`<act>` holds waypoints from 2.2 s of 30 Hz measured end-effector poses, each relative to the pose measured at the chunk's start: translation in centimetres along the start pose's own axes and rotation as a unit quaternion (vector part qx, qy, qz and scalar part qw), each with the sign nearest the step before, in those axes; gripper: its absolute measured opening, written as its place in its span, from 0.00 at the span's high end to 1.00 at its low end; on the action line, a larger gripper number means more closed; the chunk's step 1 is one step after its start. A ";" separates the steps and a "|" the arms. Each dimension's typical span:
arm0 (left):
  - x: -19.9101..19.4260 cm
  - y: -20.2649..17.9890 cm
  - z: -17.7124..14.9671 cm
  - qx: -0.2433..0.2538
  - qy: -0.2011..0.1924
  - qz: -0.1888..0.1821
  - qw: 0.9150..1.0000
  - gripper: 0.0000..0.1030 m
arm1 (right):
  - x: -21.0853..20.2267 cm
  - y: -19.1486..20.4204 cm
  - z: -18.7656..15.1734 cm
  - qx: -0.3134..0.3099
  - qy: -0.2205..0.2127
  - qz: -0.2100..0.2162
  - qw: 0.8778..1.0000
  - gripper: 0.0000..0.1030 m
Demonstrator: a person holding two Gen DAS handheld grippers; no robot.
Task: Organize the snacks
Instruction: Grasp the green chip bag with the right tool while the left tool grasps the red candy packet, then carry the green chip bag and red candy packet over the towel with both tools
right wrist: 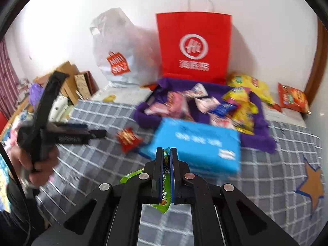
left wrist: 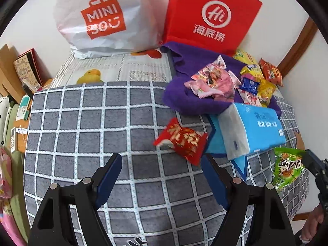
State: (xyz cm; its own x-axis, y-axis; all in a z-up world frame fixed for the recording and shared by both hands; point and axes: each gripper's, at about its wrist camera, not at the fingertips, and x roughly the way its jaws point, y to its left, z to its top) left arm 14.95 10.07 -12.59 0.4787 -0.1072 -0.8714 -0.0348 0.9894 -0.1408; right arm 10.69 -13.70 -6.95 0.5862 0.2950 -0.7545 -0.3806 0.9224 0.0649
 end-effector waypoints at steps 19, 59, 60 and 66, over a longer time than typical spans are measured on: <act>1.3 -2.6 0.0 0.008 0.003 -0.006 1.000 0.24 | 3.6 -6.6 -6.6 0.107 0.055 -0.007 0.993 0.39; 3.9 -3.8 -0.4 0.071 -0.011 -0.024 0.997 0.55 | 5.7 -9.6 -7.9 0.103 0.059 -0.065 0.991 0.50; 3.6 -3.8 -0.6 0.070 -0.013 -0.027 0.997 0.55 | 5.3 -9.6 -7.8 0.102 0.056 -0.066 0.991 0.50; 0.9 -4.6 -1.4 0.065 -0.024 -0.053 0.996 0.55 | 3.1 -9.0 -7.1 0.094 0.036 -0.071 0.992 0.51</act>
State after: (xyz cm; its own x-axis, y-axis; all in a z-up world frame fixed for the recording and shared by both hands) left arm 14.31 5.30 -13.43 0.5148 -0.2094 -0.8313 0.1306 0.9776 -0.1653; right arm 10.84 -22.86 -14.46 0.5688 0.1465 -0.8093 -0.1531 0.9857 0.0708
